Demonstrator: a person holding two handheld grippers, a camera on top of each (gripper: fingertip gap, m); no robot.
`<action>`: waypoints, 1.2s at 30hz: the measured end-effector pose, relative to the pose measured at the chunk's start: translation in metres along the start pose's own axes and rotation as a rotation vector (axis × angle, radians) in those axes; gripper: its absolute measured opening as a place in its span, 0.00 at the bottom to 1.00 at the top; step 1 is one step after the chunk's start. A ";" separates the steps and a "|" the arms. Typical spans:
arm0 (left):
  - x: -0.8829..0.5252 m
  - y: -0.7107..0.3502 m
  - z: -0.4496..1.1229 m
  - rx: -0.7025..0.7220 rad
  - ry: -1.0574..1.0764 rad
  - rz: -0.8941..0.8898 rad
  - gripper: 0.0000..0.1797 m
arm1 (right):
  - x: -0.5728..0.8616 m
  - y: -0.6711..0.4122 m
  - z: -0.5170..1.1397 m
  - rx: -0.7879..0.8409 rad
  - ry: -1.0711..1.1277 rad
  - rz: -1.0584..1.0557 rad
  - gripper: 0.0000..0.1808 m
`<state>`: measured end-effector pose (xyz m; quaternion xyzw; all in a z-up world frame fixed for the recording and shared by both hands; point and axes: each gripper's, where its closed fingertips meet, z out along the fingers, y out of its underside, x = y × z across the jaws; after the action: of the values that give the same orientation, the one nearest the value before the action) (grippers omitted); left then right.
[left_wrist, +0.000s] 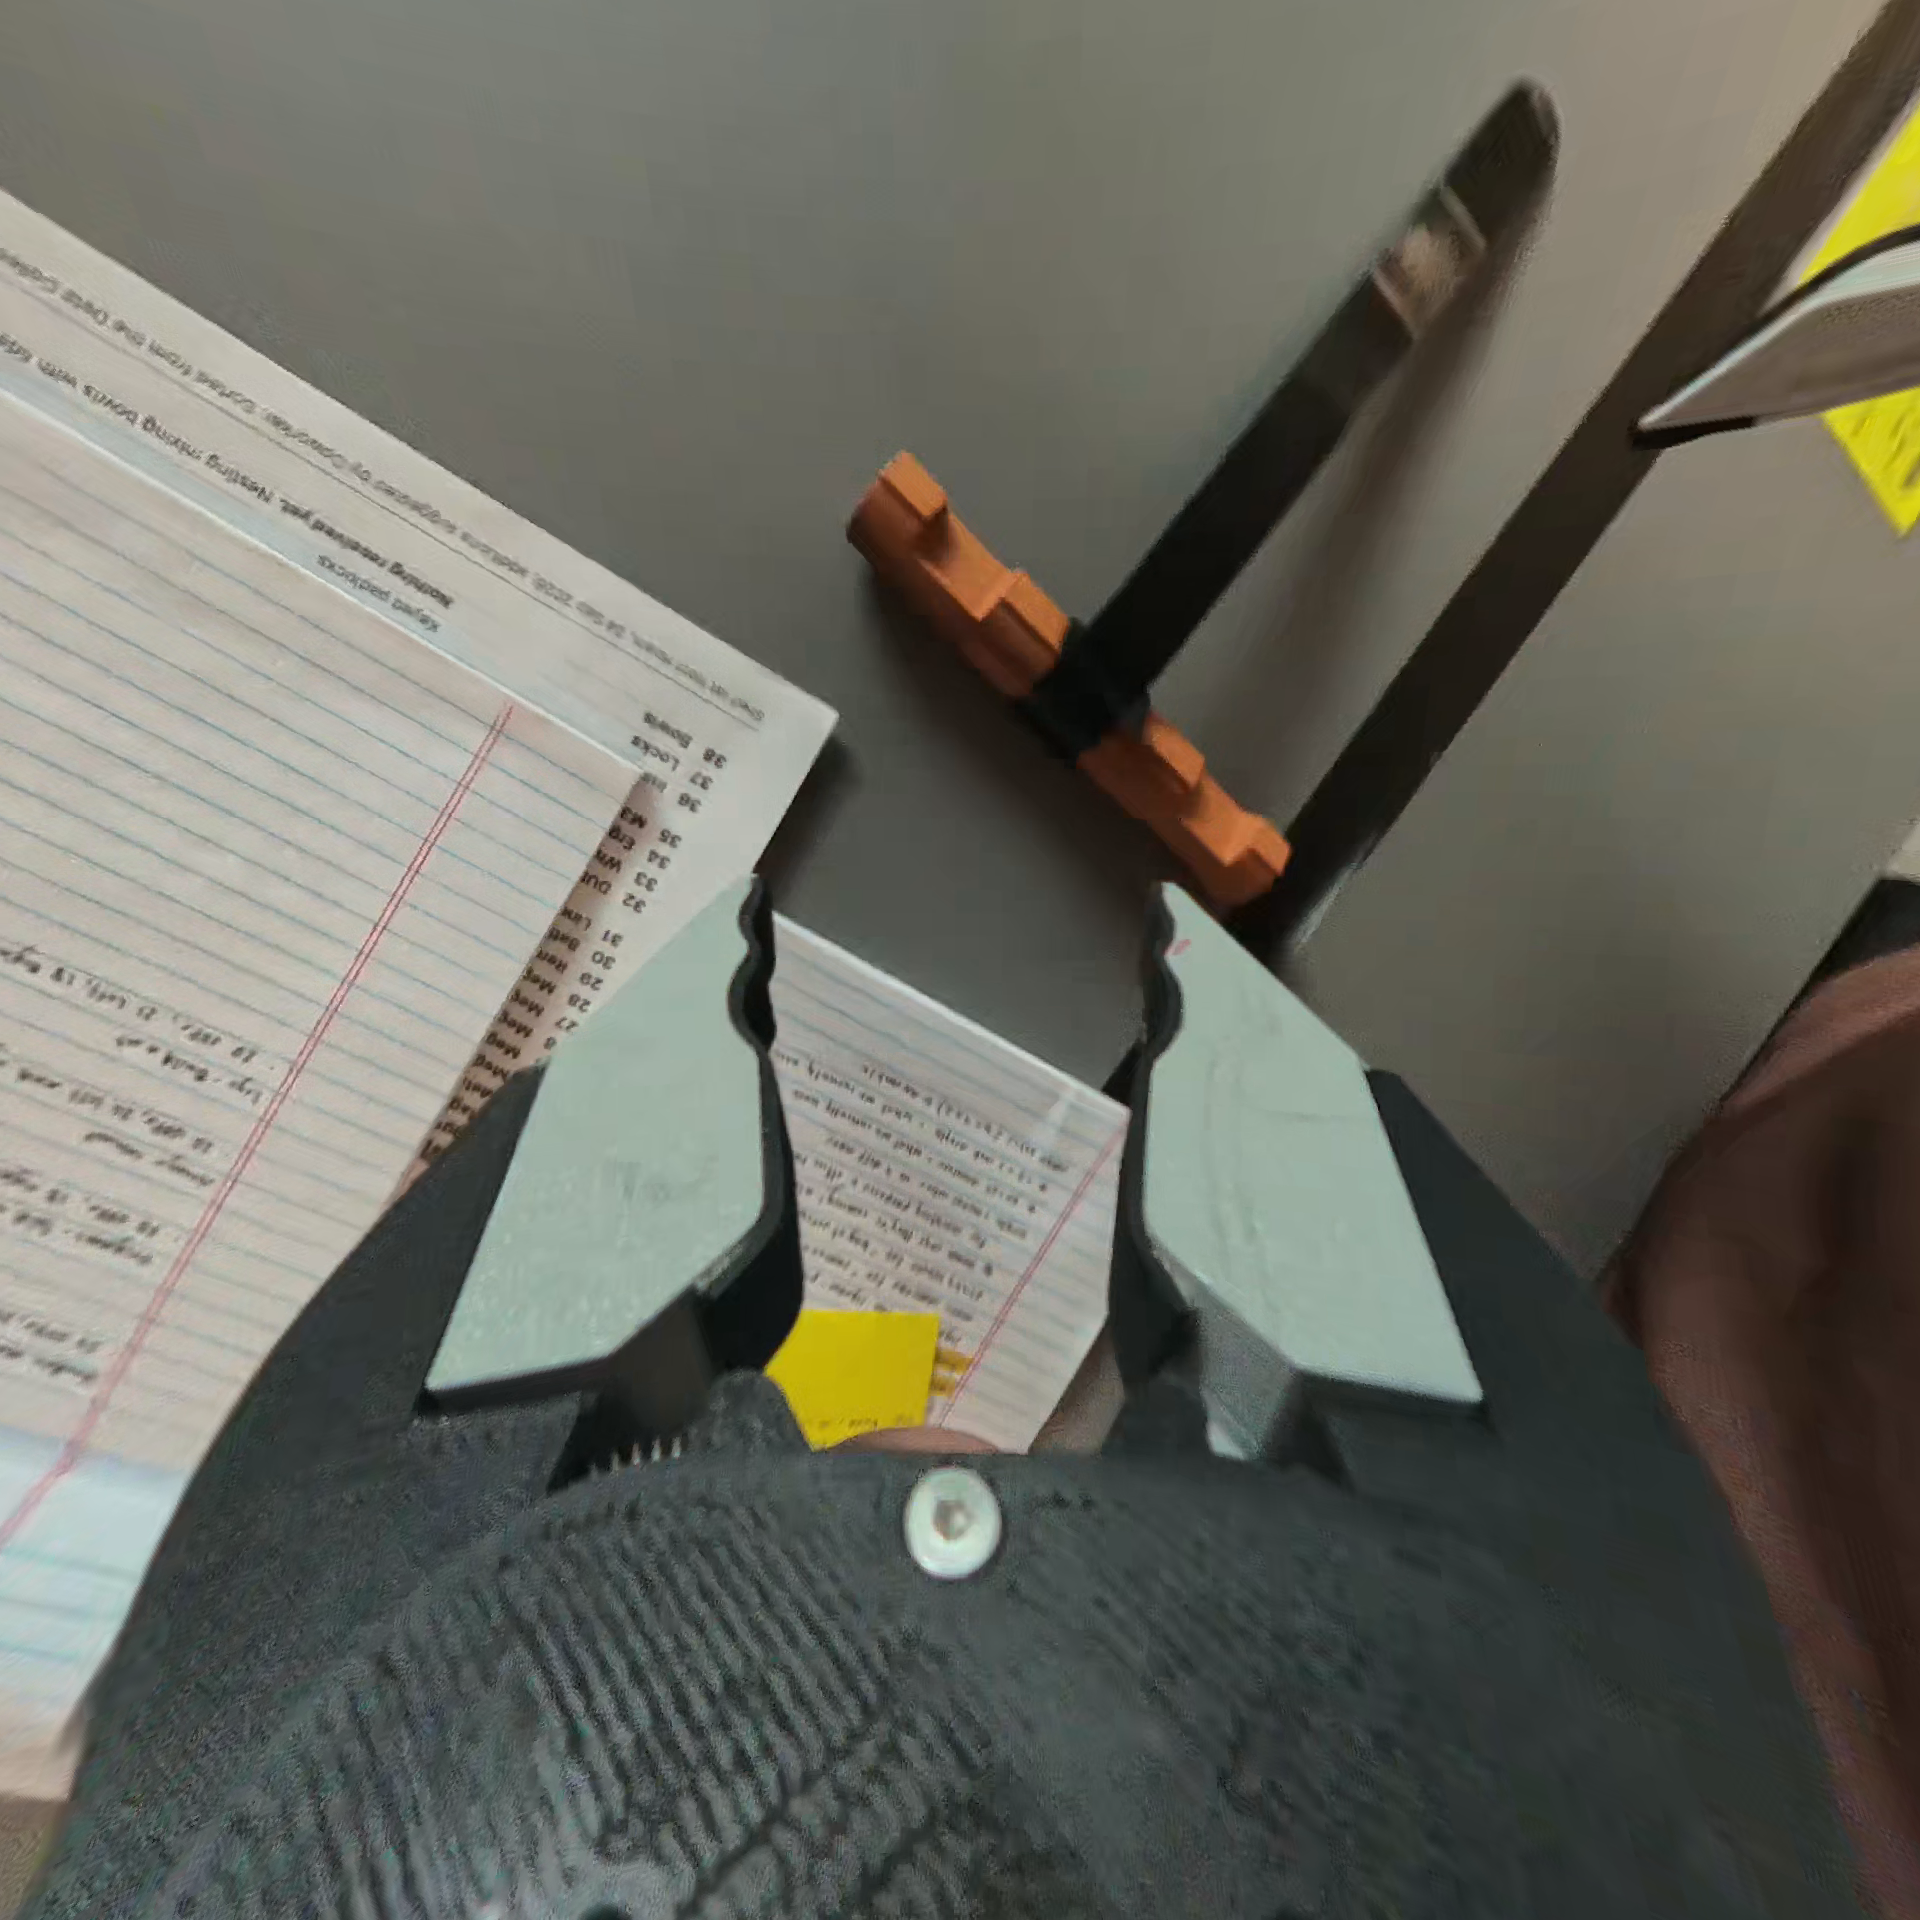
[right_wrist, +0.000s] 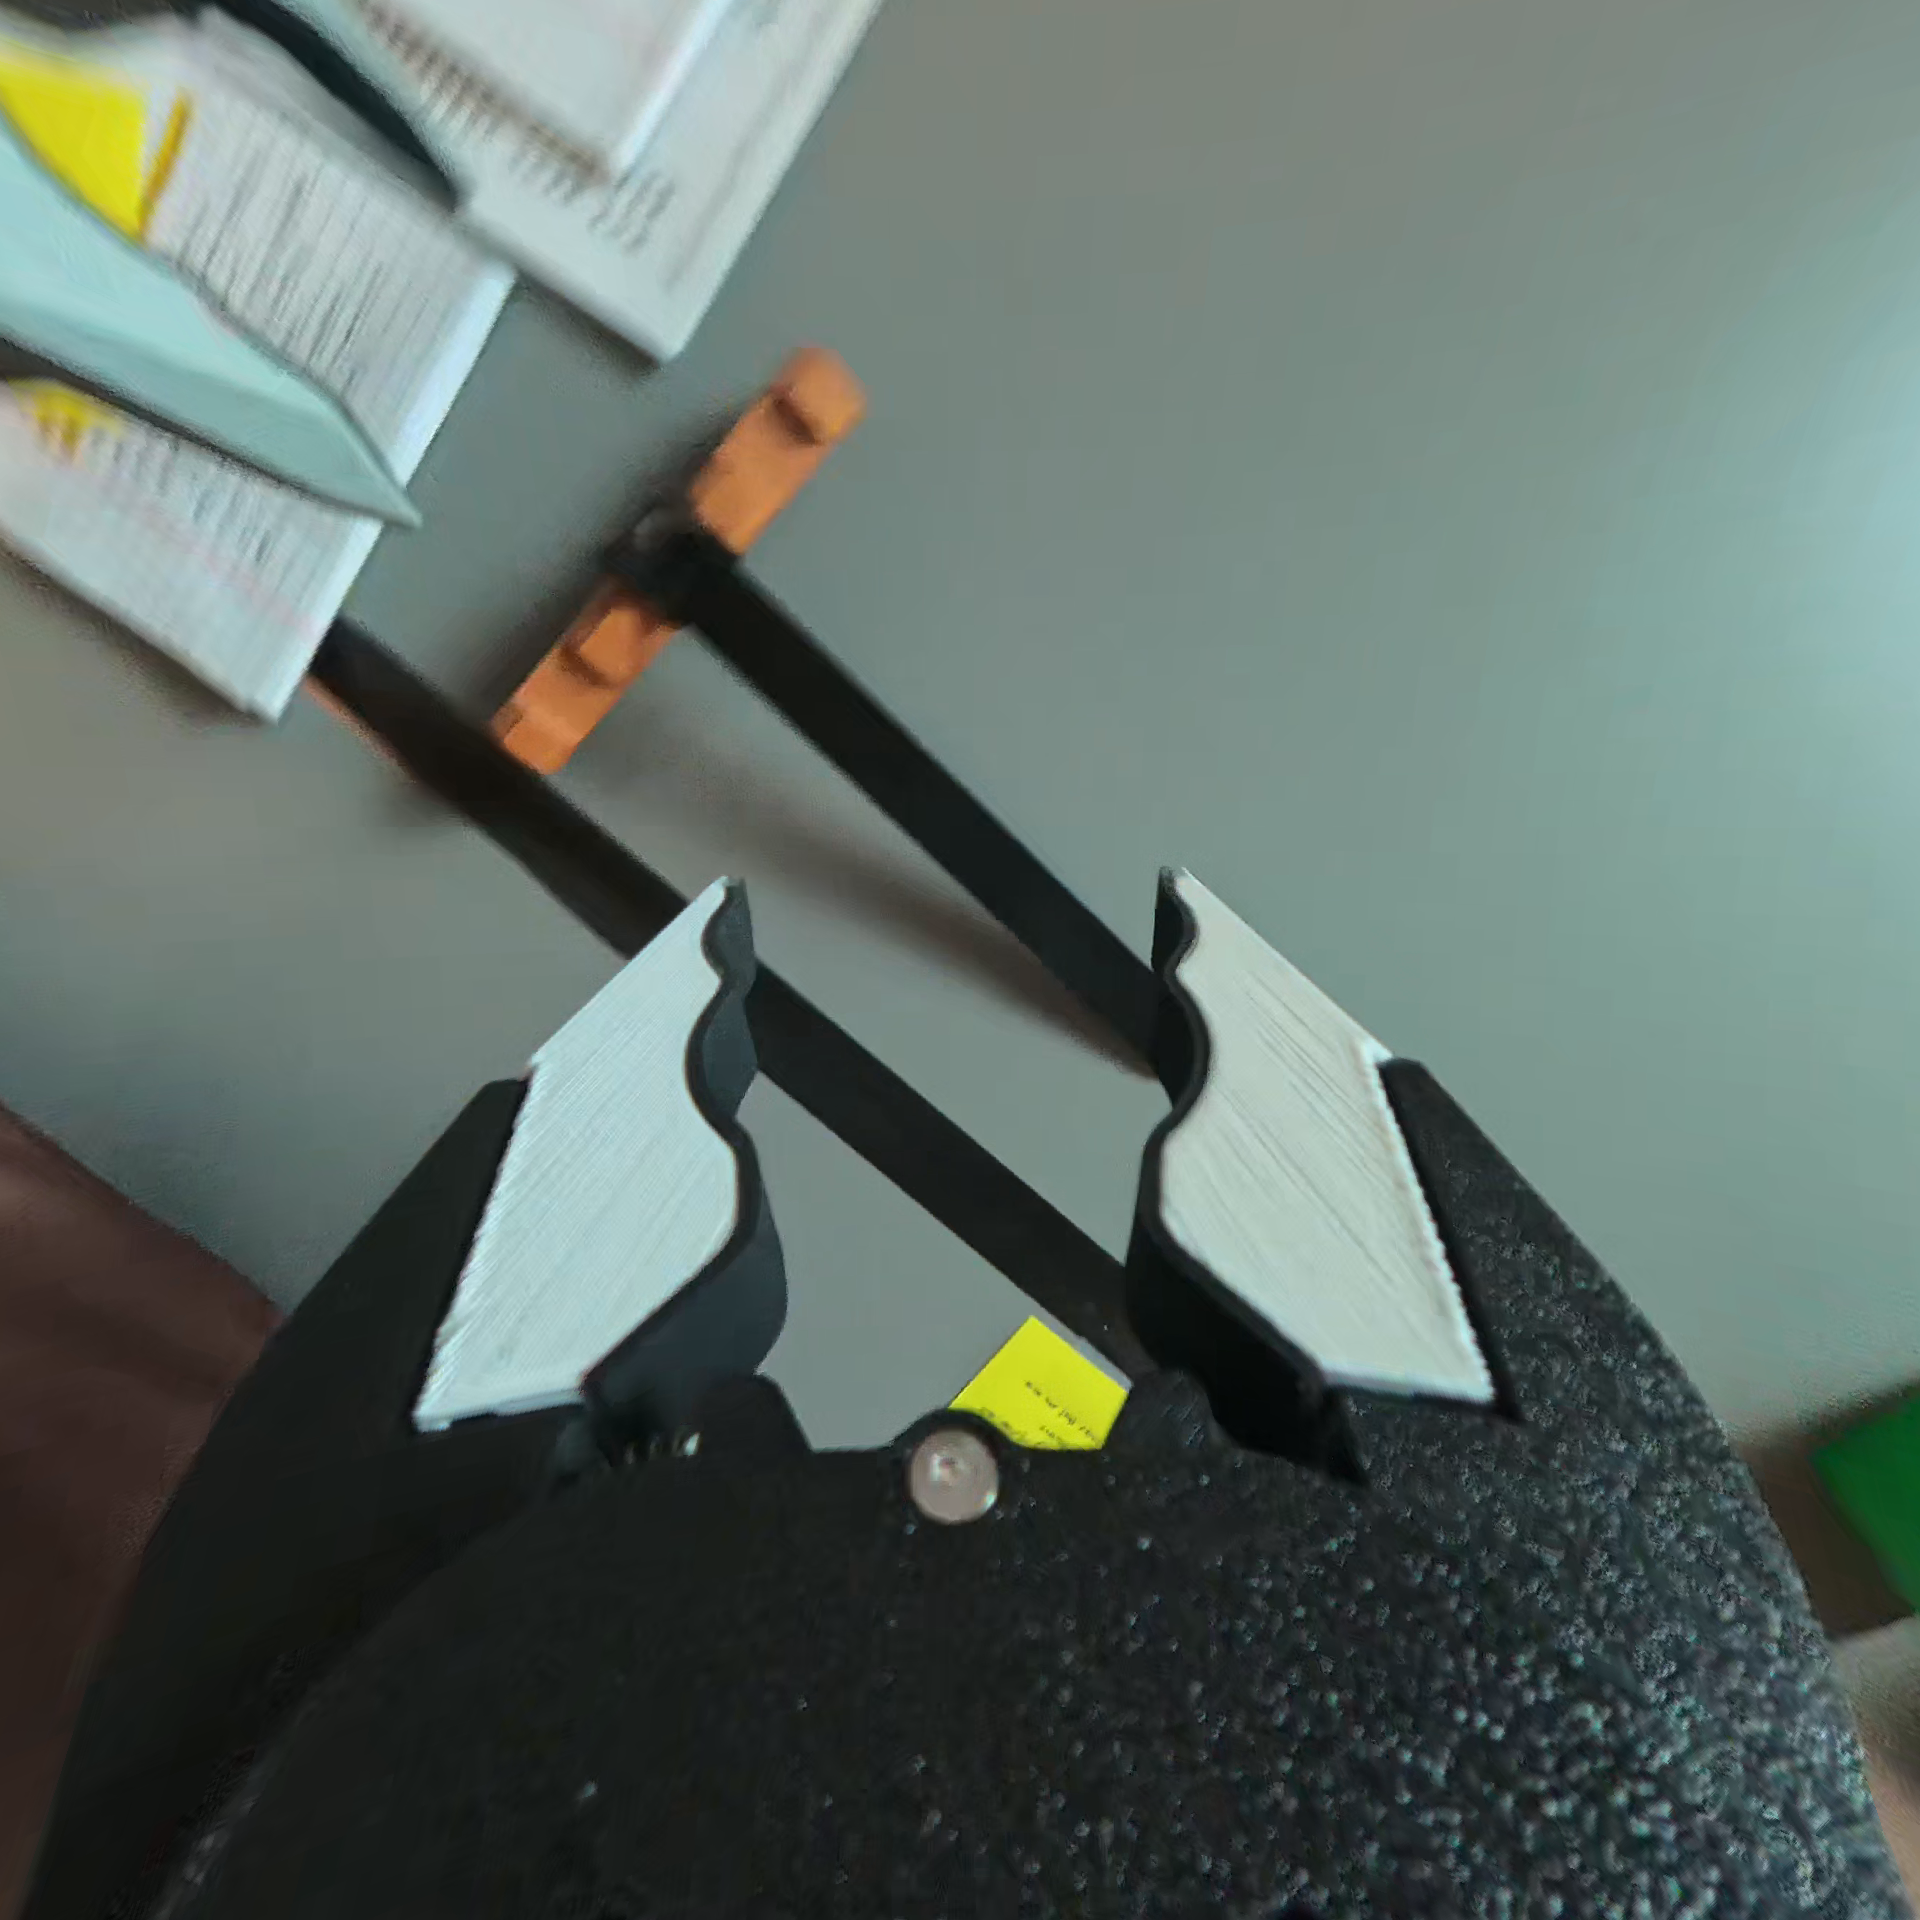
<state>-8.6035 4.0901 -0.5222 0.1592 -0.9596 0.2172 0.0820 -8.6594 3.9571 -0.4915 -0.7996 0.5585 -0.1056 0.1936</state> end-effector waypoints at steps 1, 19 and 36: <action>0.001 0.007 -0.002 -0.028 -0.006 0.043 0.41 | -0.011 0.001 0.007 -0.034 -0.004 -0.096 0.42; 0.041 0.005 0.030 -0.158 0.156 0.286 0.54 | -0.039 0.046 0.022 -0.180 -0.114 -0.174 0.38; 0.091 -0.116 0.103 -0.274 0.292 1.140 0.31 | -0.013 0.139 -0.073 -0.057 0.143 0.520 0.34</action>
<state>-8.6582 3.9211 -0.5480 -0.4238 -0.8917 0.1210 0.1033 -8.8099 3.9132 -0.4847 -0.6248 0.7603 -0.0928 0.1514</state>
